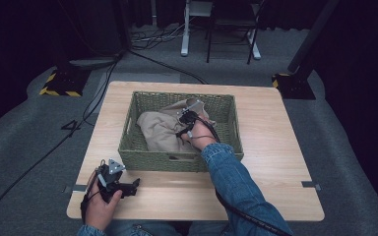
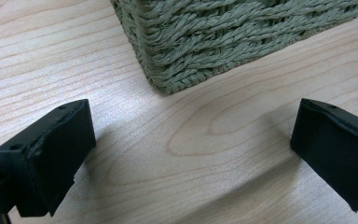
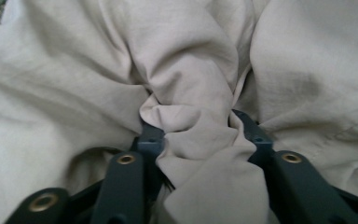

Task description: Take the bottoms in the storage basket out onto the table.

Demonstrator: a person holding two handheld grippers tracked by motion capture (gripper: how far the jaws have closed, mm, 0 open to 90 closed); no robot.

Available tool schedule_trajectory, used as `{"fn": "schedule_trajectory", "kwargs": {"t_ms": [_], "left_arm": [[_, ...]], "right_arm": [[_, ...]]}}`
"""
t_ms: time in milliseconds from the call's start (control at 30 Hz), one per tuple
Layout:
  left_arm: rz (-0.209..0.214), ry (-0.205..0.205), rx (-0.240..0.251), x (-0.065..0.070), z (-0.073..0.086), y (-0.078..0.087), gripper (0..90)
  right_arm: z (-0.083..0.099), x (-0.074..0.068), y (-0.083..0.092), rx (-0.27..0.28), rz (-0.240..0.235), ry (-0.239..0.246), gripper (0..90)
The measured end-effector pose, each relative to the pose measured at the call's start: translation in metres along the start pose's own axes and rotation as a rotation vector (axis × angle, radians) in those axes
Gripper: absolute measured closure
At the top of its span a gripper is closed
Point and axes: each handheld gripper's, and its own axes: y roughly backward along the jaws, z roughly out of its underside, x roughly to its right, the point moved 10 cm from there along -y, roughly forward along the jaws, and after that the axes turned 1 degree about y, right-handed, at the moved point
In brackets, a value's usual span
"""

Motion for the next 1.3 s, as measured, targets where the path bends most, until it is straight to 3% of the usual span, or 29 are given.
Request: {"fn": "schedule_trajectory", "kwargs": {"t_ms": [133, 367, 600, 633, 733, 1100, 1300], "left_arm": [[0.001, 0.004, 0.001, 0.000, 0.000, 0.000, 0.2], [0.002, 0.007, 0.001, 0.000, 0.000, 0.000, 0.2], [0.002, 0.007, 0.002, 0.000, 0.000, 0.000, 0.2], [0.002, 0.006, 0.001, 0.000, 0.000, 0.000, 0.2], [0.001, 0.004, -0.001, 0.000, 0.000, 0.000, 0.2], [0.002, 0.006, 0.002, 0.000, 0.000, 0.000, 0.2], [0.002, 0.007, 0.002, 0.001, 0.000, 0.000, 0.2]], "right_arm": [[-0.002, -0.002, 0.003, -0.016, 0.035, 0.053, 70.4], [-0.007, -0.003, 0.012, 0.008, 0.048, 0.071, 72.2], [-0.024, 0.000, 0.041, 0.141, 0.068, 0.085, 72.5], [-0.024, 0.000, 0.041, 0.141, 0.068, 0.085, 72.6], [-0.036, 0.000, 0.061, 0.209, 0.087, 0.099, 72.6], [-0.058, 0.001, 0.105, 0.330, 0.101, 0.118, 72.5], [-0.068, 0.000, 0.130, 0.419, 0.133, 0.144, 72.4]]}}
